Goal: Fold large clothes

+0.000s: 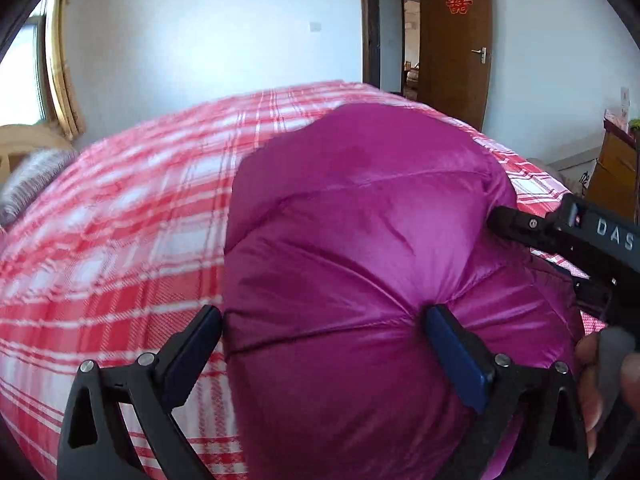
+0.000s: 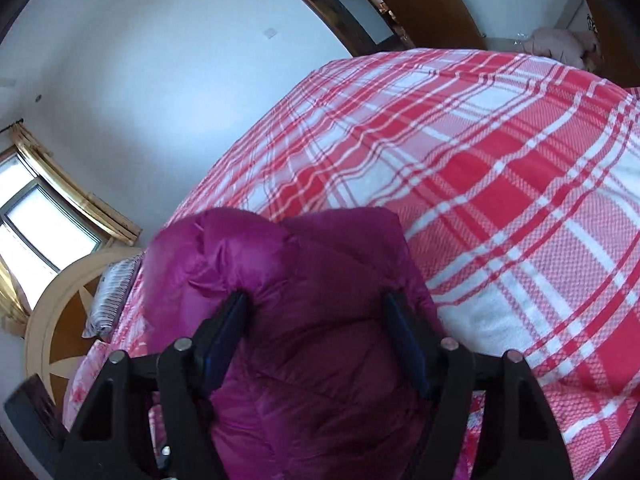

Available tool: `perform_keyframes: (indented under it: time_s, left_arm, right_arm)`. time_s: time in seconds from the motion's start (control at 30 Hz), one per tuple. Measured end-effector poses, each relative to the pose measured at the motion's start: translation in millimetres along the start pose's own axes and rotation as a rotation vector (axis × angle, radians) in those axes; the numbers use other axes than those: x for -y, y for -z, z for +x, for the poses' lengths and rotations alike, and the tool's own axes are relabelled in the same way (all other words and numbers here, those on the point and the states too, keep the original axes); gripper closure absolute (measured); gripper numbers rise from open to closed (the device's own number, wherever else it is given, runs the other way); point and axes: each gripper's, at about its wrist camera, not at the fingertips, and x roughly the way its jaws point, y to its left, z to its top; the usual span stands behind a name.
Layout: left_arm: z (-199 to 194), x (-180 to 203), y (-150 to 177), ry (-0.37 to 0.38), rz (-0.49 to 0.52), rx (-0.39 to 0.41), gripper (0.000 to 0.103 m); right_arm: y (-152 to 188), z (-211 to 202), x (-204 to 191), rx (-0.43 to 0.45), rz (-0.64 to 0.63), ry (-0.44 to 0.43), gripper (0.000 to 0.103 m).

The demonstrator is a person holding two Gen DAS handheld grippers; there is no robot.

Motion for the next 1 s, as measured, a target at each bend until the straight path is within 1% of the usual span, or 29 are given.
perform_keyframes:
  time_s: [0.2, 0.33, 0.47, 1.0]
  left_arm:
    - [10, -4, 3, 0.02, -0.027, -0.044, 0.001]
    - [13, -3, 3, 0.023, -0.029, -0.06, 0.001]
    - [18, -7, 3, 0.04, -0.045, -0.082, 0.001]
    - [23, -8, 5, 0.065, -0.067, -0.109, 0.001]
  right_arm:
    - [5, 4, 1, -0.02, -0.007, 0.026, 0.029]
    - [9, 8, 1, -0.028, -0.016, 0.043, 0.029]
    - [9, 12, 2, -0.032, -0.02, 0.051, 0.029]
    - [9, 20, 1, -0.046, -0.043, 0.094, 0.028]
